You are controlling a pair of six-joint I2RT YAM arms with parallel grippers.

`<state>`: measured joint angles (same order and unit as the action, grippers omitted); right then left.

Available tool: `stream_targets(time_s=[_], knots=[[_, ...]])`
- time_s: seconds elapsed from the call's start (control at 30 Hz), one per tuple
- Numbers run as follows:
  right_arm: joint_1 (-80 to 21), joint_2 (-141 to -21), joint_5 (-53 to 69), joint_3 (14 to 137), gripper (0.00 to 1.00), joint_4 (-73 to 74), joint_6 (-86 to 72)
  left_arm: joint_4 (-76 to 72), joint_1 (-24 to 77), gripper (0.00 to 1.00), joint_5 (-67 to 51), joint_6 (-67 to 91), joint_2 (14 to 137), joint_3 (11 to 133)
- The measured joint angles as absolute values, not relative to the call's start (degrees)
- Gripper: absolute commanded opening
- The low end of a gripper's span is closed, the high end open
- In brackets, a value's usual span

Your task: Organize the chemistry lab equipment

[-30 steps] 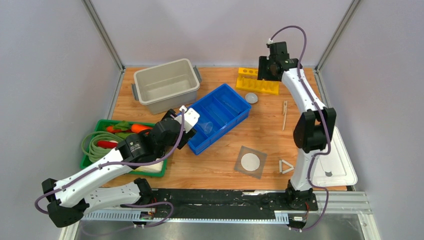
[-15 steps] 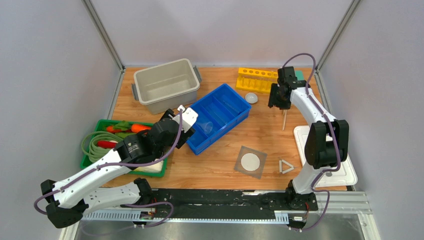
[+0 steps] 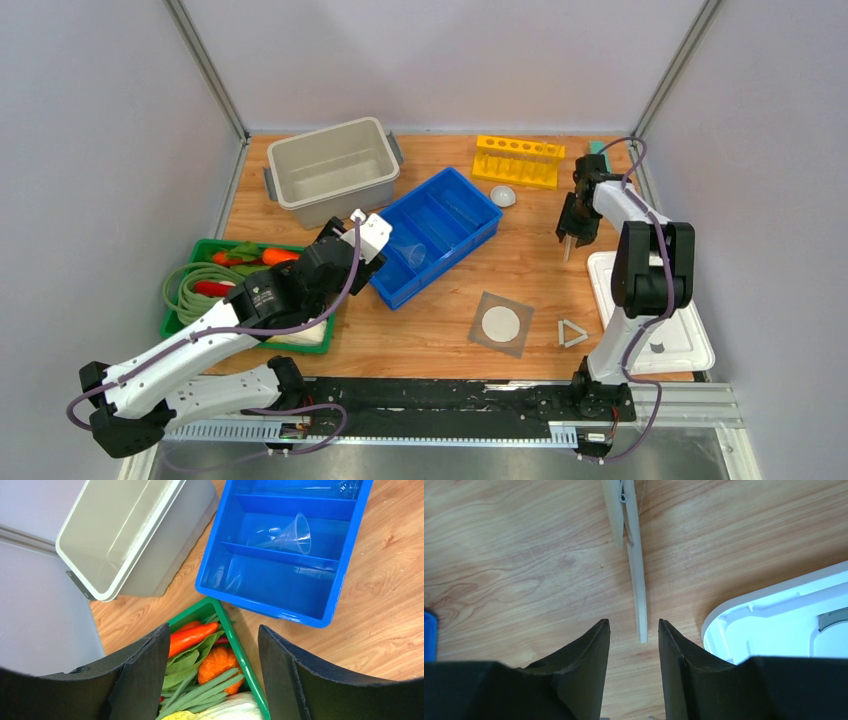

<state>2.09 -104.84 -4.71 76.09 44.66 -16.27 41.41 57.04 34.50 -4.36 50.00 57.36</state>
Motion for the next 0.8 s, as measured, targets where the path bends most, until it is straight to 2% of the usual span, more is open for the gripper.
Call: stream_targets(time_s=[0.07, 0.3, 0.4, 0.53, 0.8], knots=[[2.13, -106.45, -5.02, 76.09, 0.41, 44.73, -16.23, 41.41, 57.04, 0.73, 34.7, -4.36, 50.0, 57.36], [2.44, -110.5, -5.21, 76.14, 0.26, 44.73, -15.59, 41.41, 57.04, 0.68, 34.87, -4.36, 50.0, 57.36], [2.44, -110.5, -5.48, 76.12, 0.17, 44.58, -15.4, 41.41, 57.04, 0.68, 34.94, -4.36, 50.09, 57.36], [2.44, -110.37, -5.15, 75.83, 0.0, 44.03, -14.94, 41.39, 57.04, 0.63, 35.0, -4.36, 50.28, 57.36], [1.17, -104.16, -0.16, 69.52, 0.0, 41.15, -15.29, 41.36, 57.04, 0.63, 35.07, -2.79, 50.85, 57.36]])
